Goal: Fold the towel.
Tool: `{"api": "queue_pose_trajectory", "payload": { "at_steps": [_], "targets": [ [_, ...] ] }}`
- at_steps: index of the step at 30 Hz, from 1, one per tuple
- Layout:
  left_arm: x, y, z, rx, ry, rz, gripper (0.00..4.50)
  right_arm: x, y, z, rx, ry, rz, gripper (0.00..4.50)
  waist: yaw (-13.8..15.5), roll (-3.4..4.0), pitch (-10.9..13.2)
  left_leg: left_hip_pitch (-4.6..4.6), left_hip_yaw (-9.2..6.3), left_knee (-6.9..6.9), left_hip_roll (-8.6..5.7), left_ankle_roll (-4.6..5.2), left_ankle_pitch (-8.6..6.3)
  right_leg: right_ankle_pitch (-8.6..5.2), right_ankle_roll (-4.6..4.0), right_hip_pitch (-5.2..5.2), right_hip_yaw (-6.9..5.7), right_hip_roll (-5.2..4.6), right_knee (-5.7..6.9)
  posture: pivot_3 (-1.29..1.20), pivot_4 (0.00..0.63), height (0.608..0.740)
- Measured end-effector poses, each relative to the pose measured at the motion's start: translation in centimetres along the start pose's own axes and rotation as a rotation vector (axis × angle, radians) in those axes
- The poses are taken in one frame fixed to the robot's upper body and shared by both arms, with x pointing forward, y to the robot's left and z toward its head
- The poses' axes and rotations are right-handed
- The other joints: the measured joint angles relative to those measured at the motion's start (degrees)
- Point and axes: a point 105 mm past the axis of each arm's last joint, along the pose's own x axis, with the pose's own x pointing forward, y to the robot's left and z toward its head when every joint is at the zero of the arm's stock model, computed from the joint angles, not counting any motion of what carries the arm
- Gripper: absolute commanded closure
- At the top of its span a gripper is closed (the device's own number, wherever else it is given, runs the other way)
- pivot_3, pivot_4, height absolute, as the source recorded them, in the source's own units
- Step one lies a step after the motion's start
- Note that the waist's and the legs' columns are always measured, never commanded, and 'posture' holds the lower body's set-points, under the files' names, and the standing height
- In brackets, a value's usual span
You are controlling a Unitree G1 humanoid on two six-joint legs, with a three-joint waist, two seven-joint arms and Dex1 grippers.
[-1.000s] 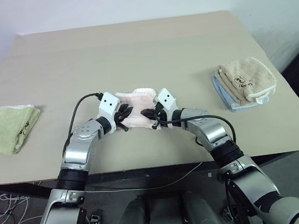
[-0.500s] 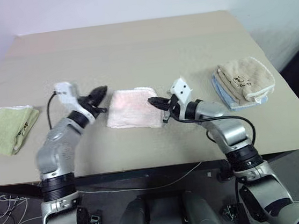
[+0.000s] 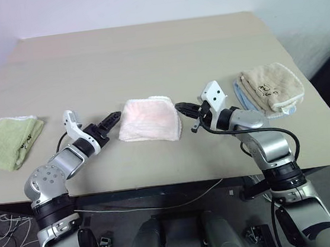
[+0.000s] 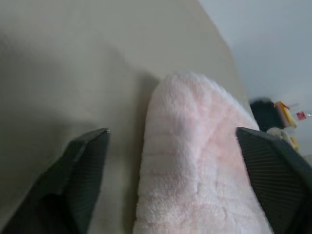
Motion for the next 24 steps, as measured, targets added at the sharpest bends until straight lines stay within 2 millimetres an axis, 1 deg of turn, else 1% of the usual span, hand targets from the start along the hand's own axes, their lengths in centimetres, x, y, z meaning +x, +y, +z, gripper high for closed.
{"api": "queue_pose_trajectory", "payload": {
  "at_steps": [2,8,13,17,21,24],
  "targets": [
    [0.5,-0.1,-0.8,-0.012,0.032,0.003,0.02,-0.2,0.0,-0.1,0.003,0.003,-0.010,4.50,0.0,0.00,0.0,0.00,0.00,0.00,0.00,0.00,0.00,0.00,0.00,0.00,0.00,0.00,0.00,0.00,0.150,0.740],
    [1.2,-0.7,-1.6,-0.034,0.047,-0.015,0.02,-0.5,0.0,-0.6,0.007,0.018,-0.025,4.50,0.5,0.01,0.0,0.07,-0.01,0.02,-0.07,0.00,0.00,0.00,0.00,0.15,-0.03,-0.07,-0.06,0.00,0.150,0.740],
    [2.2,-2.2,-3.3,-0.044,0.104,-0.060,0.02,-0.7,-0.2,-0.8,0.008,0.025,-0.039,4.50,1.5,0.01,0.0,0.07,-0.01,0.06,-0.10,0.00,0.00,0.00,0.00,0.18,-0.03,-0.09,-0.08,0.00,0.150,0.740],
    [2.3,-3.3,-4.7,-0.070,0.138,-0.092,0.02,-0.9,-0.2,-0.8,0.005,0.026,-0.049,4.50,1.5,0.00,0.0,0.07,-0.02,0.08,-0.11,0.00,0.00,0.00,0.01,0.20,-0.03,-0.11,-0.09,0.00,0.150,0.740],
    [2.3,-3.7,-5.1,-0.084,0.147,-0.097,0.02,-1.1,-0.3,-0.9,0.008,0.028,-0.059,4.50,1.5,0.00,0.0,0.08,-0.02,0.07,-0.11,0.00,0.00,0.01,0.01,0.21,-0.03,-0.09,-0.09,0.00,0.150,0.740],
    [2.4,-3.7,-5.3,-0.097,0.145,-0.090,0.60,-1.1,-0.3,-0.8,0.006,0.026,-0.061,4.50,1.5,0.00,0.0,0.08,-0.02,0.08,-0.11,0.00,0.00,0.00,0.01,0.22,-0.04,-0.09,-0.10,0.00,0.150,0.740]
  ]
}}
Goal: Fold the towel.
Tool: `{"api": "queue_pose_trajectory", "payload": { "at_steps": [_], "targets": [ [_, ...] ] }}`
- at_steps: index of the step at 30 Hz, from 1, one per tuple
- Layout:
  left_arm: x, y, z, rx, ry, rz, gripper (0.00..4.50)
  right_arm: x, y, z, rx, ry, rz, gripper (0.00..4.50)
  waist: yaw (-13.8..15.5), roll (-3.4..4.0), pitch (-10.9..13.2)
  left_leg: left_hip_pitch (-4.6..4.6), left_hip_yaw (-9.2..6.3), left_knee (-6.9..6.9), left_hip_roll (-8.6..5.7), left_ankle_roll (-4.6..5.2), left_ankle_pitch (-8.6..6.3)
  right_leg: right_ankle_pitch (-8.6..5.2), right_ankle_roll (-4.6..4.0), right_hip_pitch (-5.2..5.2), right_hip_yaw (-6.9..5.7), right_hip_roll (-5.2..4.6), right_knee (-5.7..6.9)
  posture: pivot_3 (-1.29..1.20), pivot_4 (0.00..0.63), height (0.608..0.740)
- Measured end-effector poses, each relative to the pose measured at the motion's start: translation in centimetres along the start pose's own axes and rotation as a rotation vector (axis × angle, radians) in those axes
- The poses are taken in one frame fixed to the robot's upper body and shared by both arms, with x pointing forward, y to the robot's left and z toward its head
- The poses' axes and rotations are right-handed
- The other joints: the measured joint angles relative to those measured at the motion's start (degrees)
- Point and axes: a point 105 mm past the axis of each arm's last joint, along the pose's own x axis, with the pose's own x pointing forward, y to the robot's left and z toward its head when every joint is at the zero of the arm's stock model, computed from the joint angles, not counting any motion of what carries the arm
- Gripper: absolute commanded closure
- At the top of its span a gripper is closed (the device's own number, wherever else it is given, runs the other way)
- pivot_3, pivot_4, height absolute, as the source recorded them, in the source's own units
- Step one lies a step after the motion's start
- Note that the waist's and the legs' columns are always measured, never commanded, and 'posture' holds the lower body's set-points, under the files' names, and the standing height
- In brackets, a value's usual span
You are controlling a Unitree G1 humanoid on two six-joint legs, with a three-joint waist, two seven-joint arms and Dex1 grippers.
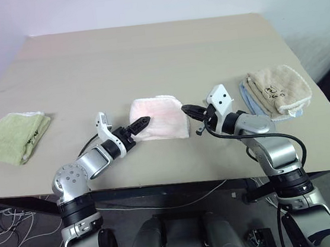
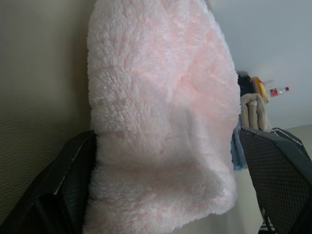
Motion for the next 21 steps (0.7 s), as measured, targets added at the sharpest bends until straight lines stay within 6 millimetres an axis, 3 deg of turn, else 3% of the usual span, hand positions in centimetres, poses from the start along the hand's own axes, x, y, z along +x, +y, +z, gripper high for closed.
{"api": "queue_pose_trajectory", "payload": {
  "at_steps": [11,21],
  "targets": [
    [0.0,0.4,-1.2,-0.073,0.009,0.005,4.36,0.0,-0.1,0.0,0.000,-0.001,-0.006,4.50,-0.2,0.00,0.0,0.00,0.00,-0.01,0.03,0.00,0.00,0.00,0.00,-0.02,0.01,0.04,0.00,0.00,0.150,0.740],
    [-0.2,0.3,-0.8,-0.094,-0.028,0.001,4.49,0.0,-0.1,0.0,0.002,0.001,-0.007,4.50,-0.2,0.00,0.0,0.00,0.01,-0.01,0.03,0.00,0.00,0.00,0.00,-0.03,0.01,0.05,0.00,0.00,0.150,0.740]
  ]
}}
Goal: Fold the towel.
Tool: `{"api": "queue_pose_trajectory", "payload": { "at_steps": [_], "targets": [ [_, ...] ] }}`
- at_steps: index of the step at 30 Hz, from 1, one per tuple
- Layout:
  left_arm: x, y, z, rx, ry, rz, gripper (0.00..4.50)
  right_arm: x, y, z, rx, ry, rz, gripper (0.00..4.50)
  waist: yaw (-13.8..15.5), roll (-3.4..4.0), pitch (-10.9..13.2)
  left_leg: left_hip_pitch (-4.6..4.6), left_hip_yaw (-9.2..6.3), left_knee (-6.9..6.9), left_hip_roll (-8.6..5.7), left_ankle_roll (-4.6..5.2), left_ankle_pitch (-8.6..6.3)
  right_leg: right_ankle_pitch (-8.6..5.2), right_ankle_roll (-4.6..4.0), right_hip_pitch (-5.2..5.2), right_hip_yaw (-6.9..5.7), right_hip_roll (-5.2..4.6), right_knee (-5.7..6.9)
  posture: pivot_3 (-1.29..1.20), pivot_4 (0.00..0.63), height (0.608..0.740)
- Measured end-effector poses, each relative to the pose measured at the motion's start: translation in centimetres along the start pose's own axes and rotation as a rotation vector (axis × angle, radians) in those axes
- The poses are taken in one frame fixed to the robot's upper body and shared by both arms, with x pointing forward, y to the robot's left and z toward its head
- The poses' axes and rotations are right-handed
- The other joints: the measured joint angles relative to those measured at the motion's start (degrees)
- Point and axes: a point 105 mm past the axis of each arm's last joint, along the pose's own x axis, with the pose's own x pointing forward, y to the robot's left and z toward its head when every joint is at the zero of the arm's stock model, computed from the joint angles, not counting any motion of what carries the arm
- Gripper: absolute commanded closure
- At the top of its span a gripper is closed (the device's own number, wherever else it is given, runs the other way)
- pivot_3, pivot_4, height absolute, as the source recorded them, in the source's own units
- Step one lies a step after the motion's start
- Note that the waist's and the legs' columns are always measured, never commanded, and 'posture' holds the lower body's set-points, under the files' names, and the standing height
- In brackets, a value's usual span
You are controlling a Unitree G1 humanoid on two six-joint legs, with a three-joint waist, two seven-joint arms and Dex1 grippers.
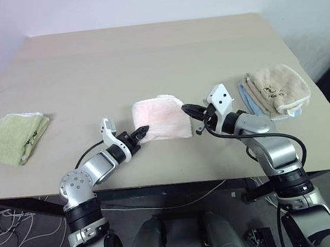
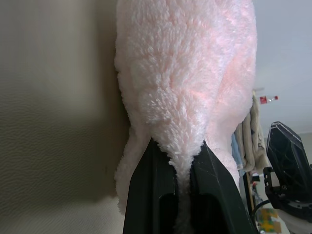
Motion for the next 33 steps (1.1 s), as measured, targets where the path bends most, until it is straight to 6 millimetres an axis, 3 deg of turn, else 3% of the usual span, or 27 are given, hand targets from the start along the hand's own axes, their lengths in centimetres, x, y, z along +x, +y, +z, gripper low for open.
{"api": "queue_pose_trajectory", "payload": {
  "at_steps": [4,10,13,16,20,24,28,33],
  "targets": [
    [-0.2,-0.1,3.1,-0.011,-0.119,0.014,4.49,-0.1,-0.5,0.3,-0.003,-0.009,-0.024,4.50,0.0,-0.02,0.0,-0.01,0.00,0.00,0.03,0.00,0.00,0.00,0.00,-0.03,0.00,0.03,0.01,0.00,0.150,0.740],
    [-1.9,-2.5,12.0,0.035,-0.411,0.012,4.49,-0.2,-2.5,1.7,-0.017,-0.048,-0.104,4.50,0.0,-0.03,0.0,-0.01,0.01,-0.04,0.03,-0.16,0.09,0.00,0.00,-0.04,-0.01,0.05,-0.01,0.00,0.150,0.740],
    [-3.5,-2.5,15.9,0.048,-0.542,0.052,4.49,-0.2,-2.6,1.6,-0.011,-0.047,-0.112,4.50,-0.2,-0.03,0.0,-0.02,0.03,-0.05,0.03,-0.18,0.10,0.00,0.00,-0.07,0.00,0.06,-0.01,0.00,0.150,0.740],
    [-6.1,-1.8,19.4,0.077,-0.672,0.103,4.49,-0.2,-2.6,1.6,-0.009,-0.049,-0.112,4.50,-0.5,-0.04,0.0,-0.03,0.03,-0.08,0.04,-0.18,0.10,0.00,0.00,-0.12,0.00,0.08,0.02,0.00,0.150,0.740],
    [-12.1,-0.2,23.8,0.092,-0.889,0.182,4.49,-0.2,-2.6,1.5,-0.006,-0.049,-0.116,4.50,-1.5,-0.03,0.0,-0.05,0.05,-0.15,0.06,-0.17,0.10,0.00,0.00,-0.19,0.03,0.08,0.02,0.00,0.150,0.740],
    [-16.3,2.0,24.5,0.085,-1.008,0.257,4.49,-0.2,-2.5,1.4,-0.003,-0.047,-0.114,4.50,-1.4,-0.03,0.0,-0.05,0.05,-0.13,0.05,-0.10,0.06,0.00,0.00,-0.17,0.04,0.02,0.01,0.00,0.150,0.740],
    [-18.5,6.3,22.1,0.020,-1.025,0.370,4.49,-0.3,-2.4,1.2,0.001,-0.041,-0.112,4.50,-1.2,-0.04,0.0,-0.06,0.02,-0.12,0.05,0.00,0.00,0.00,0.00,-0.15,0.05,-0.07,0.01,0.00,0.150,0.740],
    [-18.9,9.3,18.7,-0.088,-1.031,0.407,3.00,-0.1,-2.1,1.1,0.000,-0.037,-0.093,4.50,-1.2,-0.13,0.0,-0.07,-0.02,-0.11,0.06,-0.01,0.00,0.00,0.00,-0.15,0.07,-0.10,0.02,0.00,0.150,0.740]
  ]
}}
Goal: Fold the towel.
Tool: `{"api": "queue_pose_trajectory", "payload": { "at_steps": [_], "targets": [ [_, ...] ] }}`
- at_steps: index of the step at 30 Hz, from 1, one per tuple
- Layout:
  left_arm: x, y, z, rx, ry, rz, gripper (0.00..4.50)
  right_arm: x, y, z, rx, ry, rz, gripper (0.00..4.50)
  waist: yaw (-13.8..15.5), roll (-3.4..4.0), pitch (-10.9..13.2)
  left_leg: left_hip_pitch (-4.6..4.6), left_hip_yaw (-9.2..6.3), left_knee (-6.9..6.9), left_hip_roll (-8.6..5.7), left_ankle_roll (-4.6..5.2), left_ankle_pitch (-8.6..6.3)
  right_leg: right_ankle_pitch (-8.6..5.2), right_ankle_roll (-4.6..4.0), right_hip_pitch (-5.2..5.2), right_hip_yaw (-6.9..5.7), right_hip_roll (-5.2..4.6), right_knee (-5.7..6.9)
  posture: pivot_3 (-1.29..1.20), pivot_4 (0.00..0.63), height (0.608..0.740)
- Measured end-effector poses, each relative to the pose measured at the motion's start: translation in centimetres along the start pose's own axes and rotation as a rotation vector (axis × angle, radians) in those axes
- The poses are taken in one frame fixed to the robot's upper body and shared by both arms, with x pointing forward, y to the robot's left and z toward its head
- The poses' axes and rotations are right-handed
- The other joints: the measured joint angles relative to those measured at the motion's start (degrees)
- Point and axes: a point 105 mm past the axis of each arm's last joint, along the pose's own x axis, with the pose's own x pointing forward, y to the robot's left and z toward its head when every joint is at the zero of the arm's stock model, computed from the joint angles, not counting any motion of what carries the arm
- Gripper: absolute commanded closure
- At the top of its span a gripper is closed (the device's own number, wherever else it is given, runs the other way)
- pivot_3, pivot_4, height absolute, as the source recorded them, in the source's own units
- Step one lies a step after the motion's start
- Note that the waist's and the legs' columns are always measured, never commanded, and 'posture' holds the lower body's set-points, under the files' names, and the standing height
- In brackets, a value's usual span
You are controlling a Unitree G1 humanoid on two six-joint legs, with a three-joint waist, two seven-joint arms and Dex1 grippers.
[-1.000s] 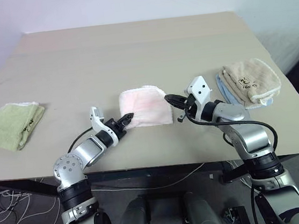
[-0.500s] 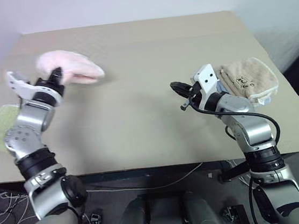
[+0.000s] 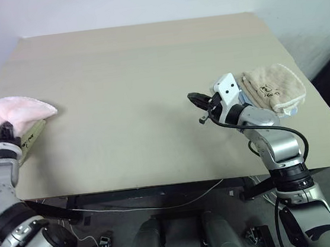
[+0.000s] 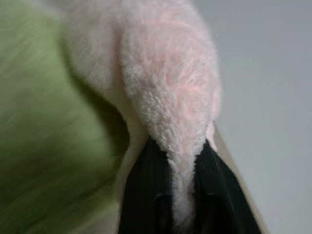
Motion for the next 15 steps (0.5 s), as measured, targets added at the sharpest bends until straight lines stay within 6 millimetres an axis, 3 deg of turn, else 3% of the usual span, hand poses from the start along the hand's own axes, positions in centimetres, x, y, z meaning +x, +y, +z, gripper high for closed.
{"api": "queue_pose_trajectory", "payload": {
  "at_steps": [8,12,15],
  "targets": [
    [-1.9,1.1,1.0,-0.074,-0.073,-0.002,0.21,0.0,0.1,-0.2,0.005,0.008,0.013,4.50,-0.1,0.00,0.0,0.00,0.02,-0.01,0.01,0.00,0.00,0.00,0.00,-0.01,0.02,0.02,0.00,0.00,0.150,0.740],
    [-2.7,0.4,1.0,-0.061,-0.064,-0.047,0.04,0.1,0.3,-0.3,0.006,0.009,0.017,4.50,0.0,-0.01,0.0,0.00,0.02,0.00,0.01,0.00,0.00,0.00,0.00,0.02,0.02,0.01,-0.01,0.00,0.150,0.740],
    [-3.3,-1.1,-1.1,0.002,0.028,-0.110,0.04,0.2,0.4,-0.3,0.008,0.008,0.020,4.50,0.1,-0.02,0.0,0.01,0.02,0.00,0.00,0.00,0.00,0.00,0.00,0.04,0.02,0.01,-0.01,0.00,0.150,0.740]
  ]
}}
